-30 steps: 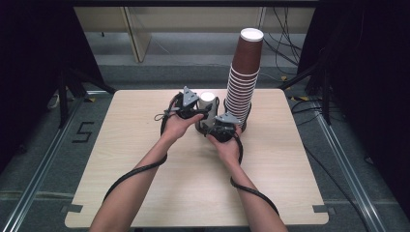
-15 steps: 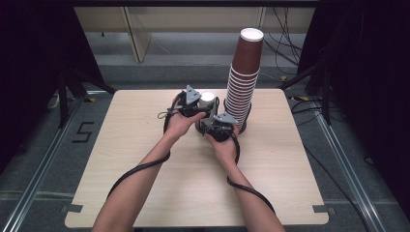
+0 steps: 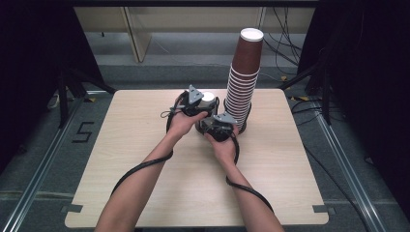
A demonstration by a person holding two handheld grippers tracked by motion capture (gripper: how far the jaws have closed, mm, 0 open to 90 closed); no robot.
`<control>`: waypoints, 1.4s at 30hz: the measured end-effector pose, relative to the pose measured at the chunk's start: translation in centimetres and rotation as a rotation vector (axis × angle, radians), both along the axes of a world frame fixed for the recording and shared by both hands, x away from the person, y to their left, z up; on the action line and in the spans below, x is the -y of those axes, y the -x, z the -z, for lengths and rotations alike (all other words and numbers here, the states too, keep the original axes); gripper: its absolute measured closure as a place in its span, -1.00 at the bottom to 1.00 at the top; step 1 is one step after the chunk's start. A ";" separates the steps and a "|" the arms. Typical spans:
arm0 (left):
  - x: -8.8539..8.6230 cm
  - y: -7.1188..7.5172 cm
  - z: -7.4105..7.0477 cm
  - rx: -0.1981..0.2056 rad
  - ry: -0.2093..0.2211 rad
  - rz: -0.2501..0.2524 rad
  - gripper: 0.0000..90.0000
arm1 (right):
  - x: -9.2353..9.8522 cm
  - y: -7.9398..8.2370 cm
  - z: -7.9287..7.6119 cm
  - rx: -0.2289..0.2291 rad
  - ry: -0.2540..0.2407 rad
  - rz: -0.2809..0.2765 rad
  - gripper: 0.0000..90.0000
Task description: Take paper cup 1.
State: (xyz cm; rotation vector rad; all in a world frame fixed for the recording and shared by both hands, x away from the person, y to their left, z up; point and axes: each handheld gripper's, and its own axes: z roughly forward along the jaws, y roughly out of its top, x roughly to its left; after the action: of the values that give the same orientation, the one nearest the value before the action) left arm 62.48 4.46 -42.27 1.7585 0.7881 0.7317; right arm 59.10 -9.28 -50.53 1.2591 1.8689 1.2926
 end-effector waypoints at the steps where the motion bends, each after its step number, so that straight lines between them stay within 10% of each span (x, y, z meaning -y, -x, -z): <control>1: 0.0 0.0 0.0 -0.003 0.002 0.001 -0.36 | 0.0 0.0 0.0 0.003 -0.005 -0.003 -0.29; 42: 0.2 -0.4 -1.4 -0.006 0.029 0.015 -0.26 | 0.1 0.0 0.0 -0.006 -0.018 -0.004 -0.26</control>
State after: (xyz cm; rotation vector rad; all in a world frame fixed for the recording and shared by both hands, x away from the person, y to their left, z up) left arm 62.85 4.29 -40.84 1.7396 0.7849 0.7014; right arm 59.09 -9.34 -50.55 1.2711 1.8686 1.3119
